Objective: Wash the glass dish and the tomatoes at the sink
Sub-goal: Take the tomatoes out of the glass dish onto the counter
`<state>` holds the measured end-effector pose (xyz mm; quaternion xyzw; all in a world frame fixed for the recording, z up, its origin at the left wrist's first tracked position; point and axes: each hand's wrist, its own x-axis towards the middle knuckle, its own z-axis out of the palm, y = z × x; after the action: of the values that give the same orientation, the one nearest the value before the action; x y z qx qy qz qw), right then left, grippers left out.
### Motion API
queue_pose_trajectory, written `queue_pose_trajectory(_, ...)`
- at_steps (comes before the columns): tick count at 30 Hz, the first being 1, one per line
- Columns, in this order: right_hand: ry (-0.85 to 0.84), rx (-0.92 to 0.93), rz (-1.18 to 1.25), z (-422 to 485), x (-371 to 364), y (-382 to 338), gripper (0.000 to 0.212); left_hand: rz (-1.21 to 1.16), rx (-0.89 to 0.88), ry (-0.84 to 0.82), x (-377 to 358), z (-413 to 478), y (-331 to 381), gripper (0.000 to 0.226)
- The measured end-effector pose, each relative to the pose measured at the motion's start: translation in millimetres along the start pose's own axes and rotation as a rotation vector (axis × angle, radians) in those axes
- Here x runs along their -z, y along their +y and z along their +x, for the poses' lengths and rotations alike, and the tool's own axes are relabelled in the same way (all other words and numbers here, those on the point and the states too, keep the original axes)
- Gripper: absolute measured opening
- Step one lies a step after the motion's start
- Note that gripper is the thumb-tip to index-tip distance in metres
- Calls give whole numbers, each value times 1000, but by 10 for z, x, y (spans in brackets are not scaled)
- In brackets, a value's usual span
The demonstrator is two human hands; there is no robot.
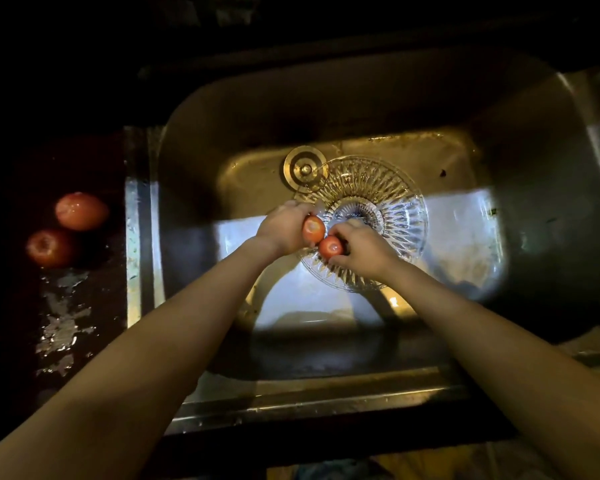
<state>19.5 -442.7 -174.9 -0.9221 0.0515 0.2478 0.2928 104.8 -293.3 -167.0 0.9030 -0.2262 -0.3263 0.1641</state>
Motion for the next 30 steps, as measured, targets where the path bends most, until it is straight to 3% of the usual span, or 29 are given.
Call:
queue_pose_trajectory(9, 72, 127, 113, -226, 519, -504, 47, -185, -21, 247, 590, -578, 25, 54)
queue_pose_trajectory(15, 94, 255, 113, -283, 765, -1144, 46, -366, 61, 434, 945, -1321, -201, 58)
queue_pose_trajectory(22, 29, 415, 105, -191, 587, -1922, 48, -396, 217, 632, 1012, -2175, -701, 58)
queue_pose_trajectory(30, 9, 464, 89, -78, 114, -2547, 49, -429, 397, 712, 976, -2484, -1093, 62)
